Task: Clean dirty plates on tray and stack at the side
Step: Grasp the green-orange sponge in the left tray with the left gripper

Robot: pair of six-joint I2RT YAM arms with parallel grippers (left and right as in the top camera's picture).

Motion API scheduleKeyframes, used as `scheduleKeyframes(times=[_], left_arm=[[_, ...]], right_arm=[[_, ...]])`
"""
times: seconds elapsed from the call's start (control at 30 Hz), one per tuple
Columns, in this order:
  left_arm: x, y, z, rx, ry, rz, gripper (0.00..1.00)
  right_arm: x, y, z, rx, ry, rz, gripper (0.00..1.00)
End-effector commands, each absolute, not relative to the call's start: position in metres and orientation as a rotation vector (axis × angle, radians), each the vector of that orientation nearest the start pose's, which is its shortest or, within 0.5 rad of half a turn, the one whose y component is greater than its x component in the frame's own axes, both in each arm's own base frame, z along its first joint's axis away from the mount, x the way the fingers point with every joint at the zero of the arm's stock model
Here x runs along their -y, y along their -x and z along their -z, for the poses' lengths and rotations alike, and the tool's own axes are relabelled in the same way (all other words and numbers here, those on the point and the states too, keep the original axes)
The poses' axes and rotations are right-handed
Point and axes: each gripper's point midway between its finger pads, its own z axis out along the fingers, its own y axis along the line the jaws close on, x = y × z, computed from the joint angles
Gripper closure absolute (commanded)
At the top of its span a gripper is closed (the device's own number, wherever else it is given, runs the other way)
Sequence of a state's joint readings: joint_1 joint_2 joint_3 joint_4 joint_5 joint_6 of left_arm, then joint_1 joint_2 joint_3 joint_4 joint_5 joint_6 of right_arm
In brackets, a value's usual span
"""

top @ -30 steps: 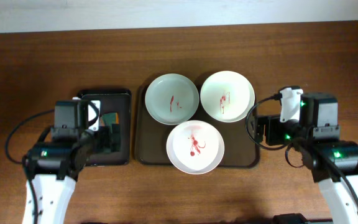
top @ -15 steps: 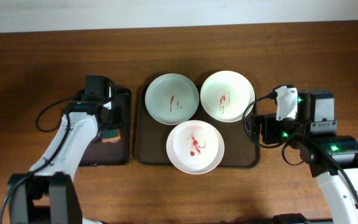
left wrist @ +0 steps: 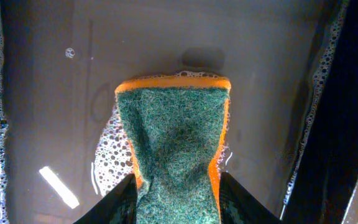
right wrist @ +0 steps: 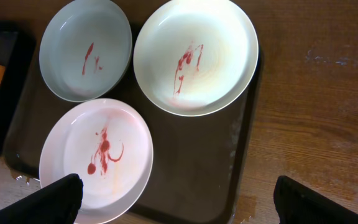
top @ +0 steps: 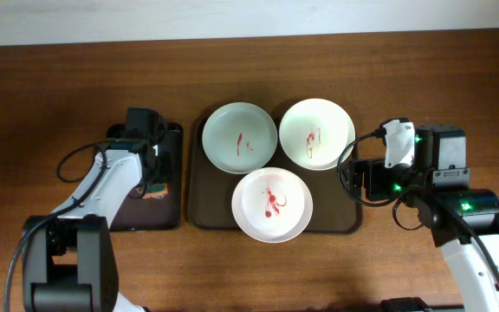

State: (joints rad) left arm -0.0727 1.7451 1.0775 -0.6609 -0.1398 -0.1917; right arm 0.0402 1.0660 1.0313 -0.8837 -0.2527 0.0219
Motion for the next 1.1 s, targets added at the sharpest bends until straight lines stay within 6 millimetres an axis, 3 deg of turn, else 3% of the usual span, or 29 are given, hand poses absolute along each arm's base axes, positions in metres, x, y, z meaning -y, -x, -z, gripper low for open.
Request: scheduleKeyframes(times=[0.0, 0.07, 0.2, 0.27, 0.4, 0.43, 0.47, 0.67, 0.87, 0.97, 1.07], left_arm=[[-0.001, -0.353, -0.024, -2.893, 0.205, -0.180, 0.60], [0.000, -0.350, -0.015, -2.922, 0.203, -0.181, 0.63], [0.000, -0.350, -0.010, -2.933, 0.202, -0.186, 1.00], [0.000, -0.358, -0.022, -2.907, 0.204, -0.178, 1.00], [0.002, -0.376, -0.085, -2.784, 0.201, -0.147, 1.00], [0.002, -0.375, -0.092, -2.774, 0.202, -0.145, 1.00], [0.001, -0.371, -0.092, -2.785, 0.202, -0.148, 1.00], [0.004, -0.345, -0.045, -2.880, 0.194, -0.138, 1.00], [0.008, -0.326, -0.009, -2.898, 0.189, -0.091, 1.00], [0.009, -0.332, -0.022, -2.867, 0.188, -0.085, 1.00], [0.010, -0.350, -0.060, -2.771, 0.188, -0.063, 1.00]], right_arm=[[-0.057, -0.286, -0.213, -2.456, 0.140, -0.348, 0.01], [-0.057, -0.286, -0.213, -2.456, 0.140, -0.348, 0.01], [-0.057, -0.286, -0.213, -2.456, 0.140, -0.348, 0.02], [-0.057, -0.286, -0.213, -2.456, 0.140, -0.348, 0.01], [-0.057, -0.285, -0.213, -2.460, 0.139, -0.348, 0.01], [-0.057, -0.285, -0.213, -2.459, 0.140, -0.348, 0.01], [-0.057, -0.285, -0.213, -2.460, 0.140, -0.348, 0.01], [-0.057, -0.284, -0.210, -2.475, 0.138, -0.351, 0.01], [-0.072, -0.281, -0.173, -2.638, 0.145, -0.491, 0.06], [-0.079, -0.279, -0.149, -2.743, 0.146, -0.536, 0.12], [-0.099, -0.273, -0.123, -2.847, 0.222, -0.592, 0.21]])
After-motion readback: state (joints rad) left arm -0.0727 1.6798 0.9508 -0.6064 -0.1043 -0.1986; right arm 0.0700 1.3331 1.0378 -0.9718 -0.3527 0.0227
